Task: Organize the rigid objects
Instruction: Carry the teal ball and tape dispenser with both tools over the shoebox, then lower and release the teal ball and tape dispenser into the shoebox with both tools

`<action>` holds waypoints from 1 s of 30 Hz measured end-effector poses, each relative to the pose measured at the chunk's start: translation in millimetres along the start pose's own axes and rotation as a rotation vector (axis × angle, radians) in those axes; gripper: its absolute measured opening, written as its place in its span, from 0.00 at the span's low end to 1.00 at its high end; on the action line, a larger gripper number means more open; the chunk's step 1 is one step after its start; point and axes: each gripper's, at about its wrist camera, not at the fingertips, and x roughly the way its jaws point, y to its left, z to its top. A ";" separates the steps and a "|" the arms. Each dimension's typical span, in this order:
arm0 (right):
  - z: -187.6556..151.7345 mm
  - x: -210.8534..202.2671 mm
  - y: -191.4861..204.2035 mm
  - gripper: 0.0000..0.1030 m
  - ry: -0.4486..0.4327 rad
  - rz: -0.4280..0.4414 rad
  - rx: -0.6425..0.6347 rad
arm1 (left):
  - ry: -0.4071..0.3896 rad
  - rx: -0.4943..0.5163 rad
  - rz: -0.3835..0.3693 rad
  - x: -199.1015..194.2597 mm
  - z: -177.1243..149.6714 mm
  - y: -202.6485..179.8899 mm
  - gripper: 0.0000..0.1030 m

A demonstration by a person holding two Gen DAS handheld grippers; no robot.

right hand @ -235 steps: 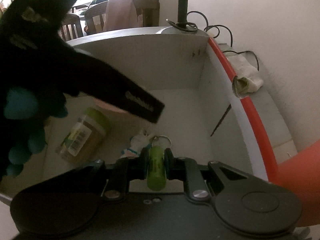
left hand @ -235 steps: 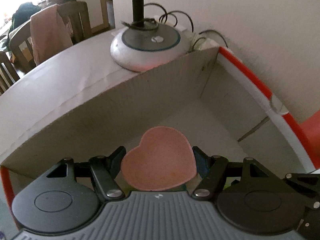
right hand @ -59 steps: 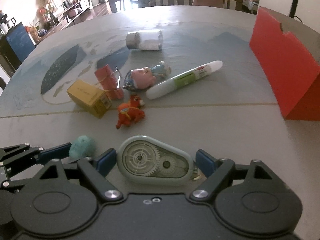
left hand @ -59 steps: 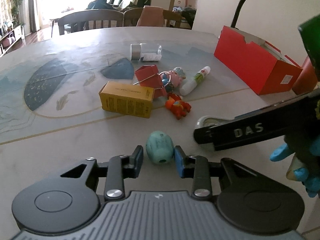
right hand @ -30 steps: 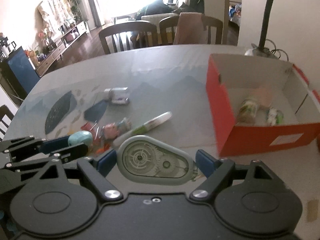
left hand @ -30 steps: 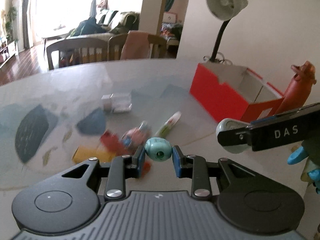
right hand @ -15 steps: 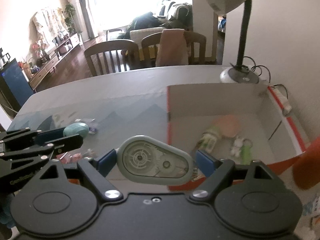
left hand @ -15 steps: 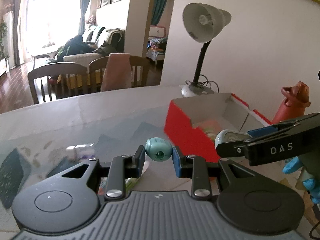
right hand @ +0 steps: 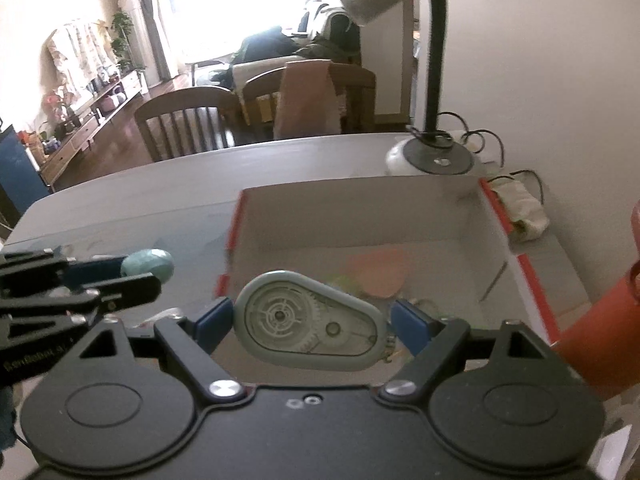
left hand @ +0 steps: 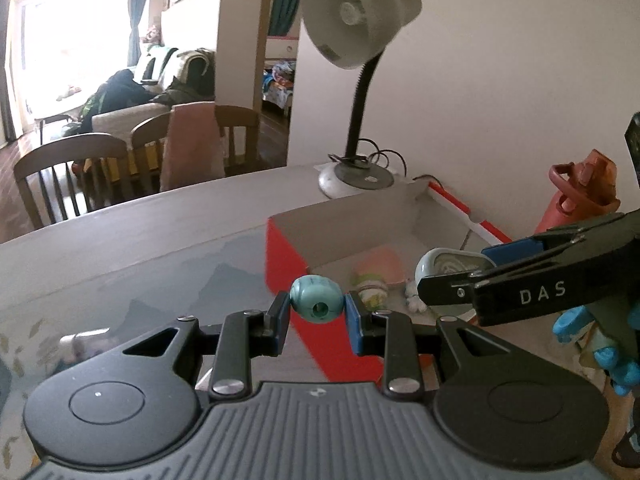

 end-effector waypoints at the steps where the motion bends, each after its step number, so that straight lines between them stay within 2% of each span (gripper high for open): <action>1: 1.1 1.9 -5.0 0.83 0.001 -0.006 0.001 | 0.005 0.001 -0.003 4.9 3.4 -2.6 0.28; 14: 7.1 39.5 -46.9 0.83 0.051 -0.028 -0.029 | 0.131 0.039 -0.032 95.9 48.9 -33.0 0.28; 22: 4.4 68.5 -52.5 0.83 0.099 -0.036 -0.072 | 0.221 0.109 0.030 151.9 62.4 -50.5 0.28; 30: 1.2 88.3 -57.8 0.83 0.144 -0.040 -0.097 | 0.328 0.153 0.073 197.7 61.9 -59.2 0.28</action>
